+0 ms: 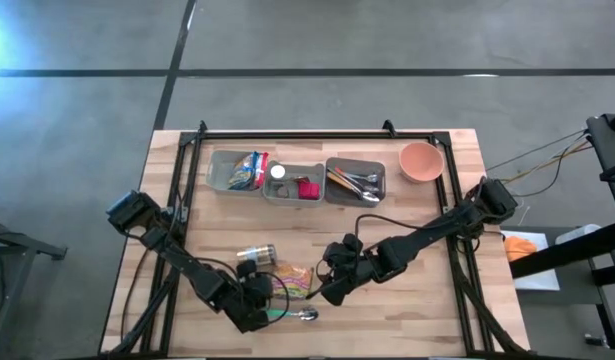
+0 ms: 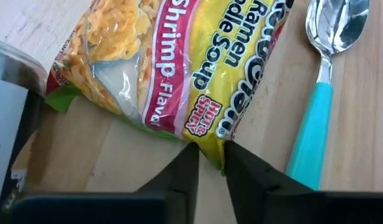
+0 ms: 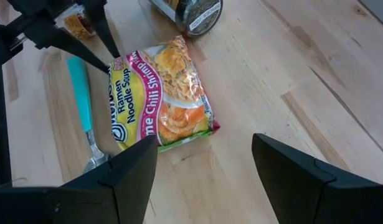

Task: Pick & Place Food Item
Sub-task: Put the green noodle pack into the left gray bin

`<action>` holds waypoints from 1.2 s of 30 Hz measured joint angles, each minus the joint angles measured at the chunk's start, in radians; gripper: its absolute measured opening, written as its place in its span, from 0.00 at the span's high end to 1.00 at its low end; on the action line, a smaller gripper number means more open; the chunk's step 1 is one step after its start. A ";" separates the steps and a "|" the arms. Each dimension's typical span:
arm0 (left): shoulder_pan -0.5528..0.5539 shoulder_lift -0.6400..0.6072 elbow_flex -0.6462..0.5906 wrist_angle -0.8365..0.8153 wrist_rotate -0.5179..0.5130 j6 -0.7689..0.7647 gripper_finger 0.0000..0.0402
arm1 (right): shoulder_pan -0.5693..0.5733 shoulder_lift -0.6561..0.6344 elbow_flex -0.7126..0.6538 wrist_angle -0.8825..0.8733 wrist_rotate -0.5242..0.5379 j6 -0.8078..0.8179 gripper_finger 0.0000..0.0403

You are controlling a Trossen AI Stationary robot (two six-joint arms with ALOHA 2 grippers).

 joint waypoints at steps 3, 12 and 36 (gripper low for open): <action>0.004 0.000 0.000 0.001 0.000 0.004 0.90 | 0.000 0.000 0.000 0.000 0.000 0.000 0.35; 0.002 0.000 0.006 -0.003 0.001 0.008 1.00 | 0.000 0.000 0.000 0.000 0.000 0.000 0.35; -0.030 -0.003 0.396 -0.514 -0.209 0.139 1.00 | 0.000 0.000 0.000 -0.003 -0.003 -0.004 0.35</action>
